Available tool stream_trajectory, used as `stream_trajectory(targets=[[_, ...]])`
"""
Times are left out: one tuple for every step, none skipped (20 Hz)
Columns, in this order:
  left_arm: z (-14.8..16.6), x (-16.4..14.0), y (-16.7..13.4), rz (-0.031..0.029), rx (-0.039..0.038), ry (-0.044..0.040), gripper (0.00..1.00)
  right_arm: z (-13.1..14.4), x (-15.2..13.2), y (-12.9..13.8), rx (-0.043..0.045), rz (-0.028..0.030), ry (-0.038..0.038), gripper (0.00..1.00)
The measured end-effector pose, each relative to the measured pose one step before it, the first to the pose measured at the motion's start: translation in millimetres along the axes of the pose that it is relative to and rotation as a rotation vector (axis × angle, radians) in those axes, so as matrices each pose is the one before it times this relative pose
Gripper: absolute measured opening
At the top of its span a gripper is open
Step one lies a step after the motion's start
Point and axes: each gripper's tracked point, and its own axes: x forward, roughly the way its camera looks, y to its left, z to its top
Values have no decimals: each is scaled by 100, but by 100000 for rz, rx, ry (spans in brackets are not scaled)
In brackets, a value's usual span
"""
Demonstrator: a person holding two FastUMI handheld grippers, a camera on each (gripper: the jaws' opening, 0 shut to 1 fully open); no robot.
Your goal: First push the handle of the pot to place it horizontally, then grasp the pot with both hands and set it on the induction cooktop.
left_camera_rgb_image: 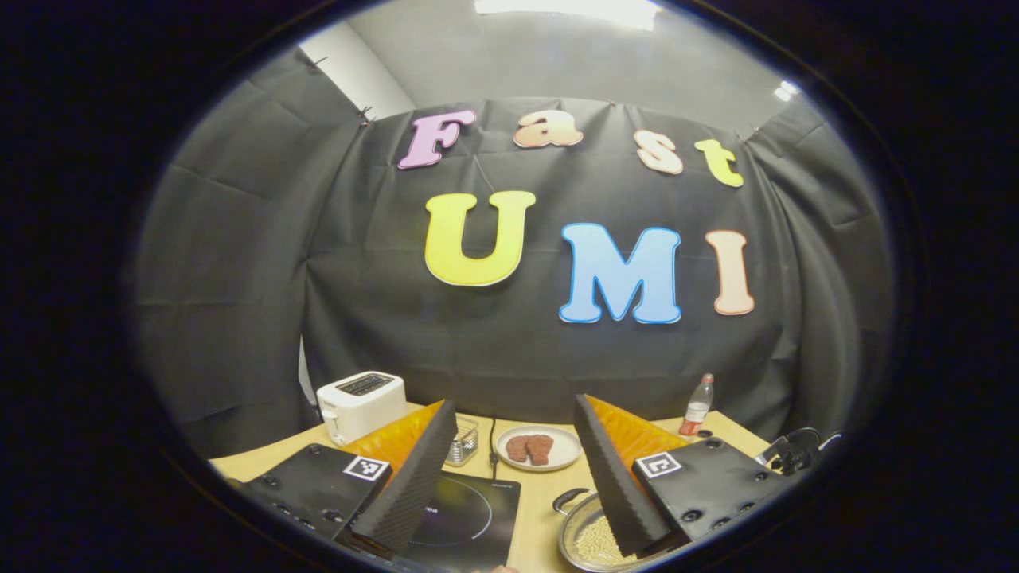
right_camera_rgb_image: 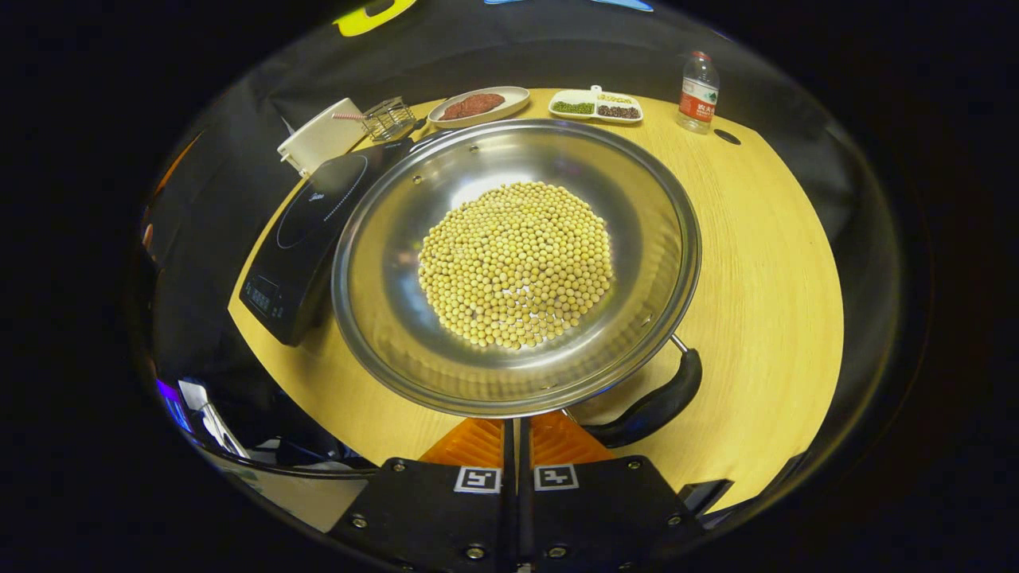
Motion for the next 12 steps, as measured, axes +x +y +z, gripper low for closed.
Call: stream_trajectory(targets=[[-55,-13,-178,645,-6,264,96,146,85,-496,-3282,-1980,221,1],[-36,-69,-108,560,11,241,99,140,113,-689,-3519,-2046,96,1],[-122,-9,-137,773,279,303,99,194,91,-487,-3323,-2152,249,1],[74,-132,-27,743,428,122,99,188,44,-663,-2910,-2058,-15,1],[-99,-162,-55,702,557,98,99,97,-39,-660,-2553,-1875,21,1],[151,-113,-53,759,523,52,99,263,77,-636,-2085,-1741,-220,1],[-33,-73,-58,834,398,33,96,291,288,-733,-2119,-2205,-268,1],[-2,-80,-69,746,169,28,99,192,196,-784,-2006,-2643,34,1],[-128,-223,-54,737,90,178,97,170,240,-696,-2193,-2098,-205,1],[-175,-69,11,721,95,274,99,265,189,-483,-2097,-1431,-500,1],[-185,-52,-43,821,152,349,99,317,153,-383,-1757,-1126,-658,1],[-17,-74,-1,745,73,344,99,348,327,-282,-1484,-1115,-668,1]])
